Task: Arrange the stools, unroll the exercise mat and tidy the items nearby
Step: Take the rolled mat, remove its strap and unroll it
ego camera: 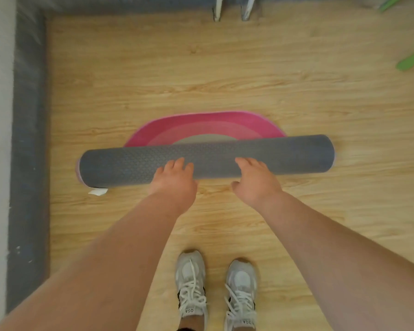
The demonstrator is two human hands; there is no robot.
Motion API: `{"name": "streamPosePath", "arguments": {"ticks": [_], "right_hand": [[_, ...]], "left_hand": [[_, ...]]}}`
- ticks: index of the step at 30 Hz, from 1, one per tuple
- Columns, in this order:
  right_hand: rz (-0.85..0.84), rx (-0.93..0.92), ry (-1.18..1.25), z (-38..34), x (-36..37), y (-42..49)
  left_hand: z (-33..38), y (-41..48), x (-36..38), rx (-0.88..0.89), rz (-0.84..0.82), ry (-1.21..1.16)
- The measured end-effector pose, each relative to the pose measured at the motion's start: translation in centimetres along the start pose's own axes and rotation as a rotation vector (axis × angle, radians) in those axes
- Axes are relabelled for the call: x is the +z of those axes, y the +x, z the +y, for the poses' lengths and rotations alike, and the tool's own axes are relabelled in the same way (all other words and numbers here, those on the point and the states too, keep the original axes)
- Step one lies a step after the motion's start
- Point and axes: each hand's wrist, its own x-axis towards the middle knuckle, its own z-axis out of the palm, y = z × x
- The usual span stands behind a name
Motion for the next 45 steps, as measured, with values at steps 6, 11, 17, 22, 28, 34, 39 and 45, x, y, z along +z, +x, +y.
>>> {"name": "streamPosePath", "arguments": {"ticks": [6,11,17,22,28,34,39,45], "right_hand": [[-0.026,-0.075,-0.133,0.1,3.6,8.9],[-0.026,-0.090,-0.200,0.1,6.0,11.4],[0.125,-0.172,-0.235,1.2,7.8,8.7],[0.157,-0.155,-0.171,2.8,8.9,6.6],[0.121,-0.034,-0.199,4.1,10.3,5.1],[0.011,0.030,-0.244,4.1,12.8,2.7],[0.035,-0.010,-0.259,5.2,15.6,0.1],[0.056,-0.041,-0.231,6.6,18.8,-3.1]], "left_hand": [[-0.3,7.6,4.7,0.000,0.026,-0.008],[0.0,10.4,6.7,0.002,0.045,-0.020],[0.5,10.9,8.0,-0.026,0.018,-0.087],[1.2,7.8,10.7,-0.009,0.001,-0.080],[2.3,3.5,14.0,0.009,-0.009,-0.054],[1.9,1.6,15.3,0.011,0.212,-0.121],[1.5,1.4,17.8,-0.046,0.059,-0.113],[2.7,-2.0,22.0,-0.107,0.099,-0.283]]}}
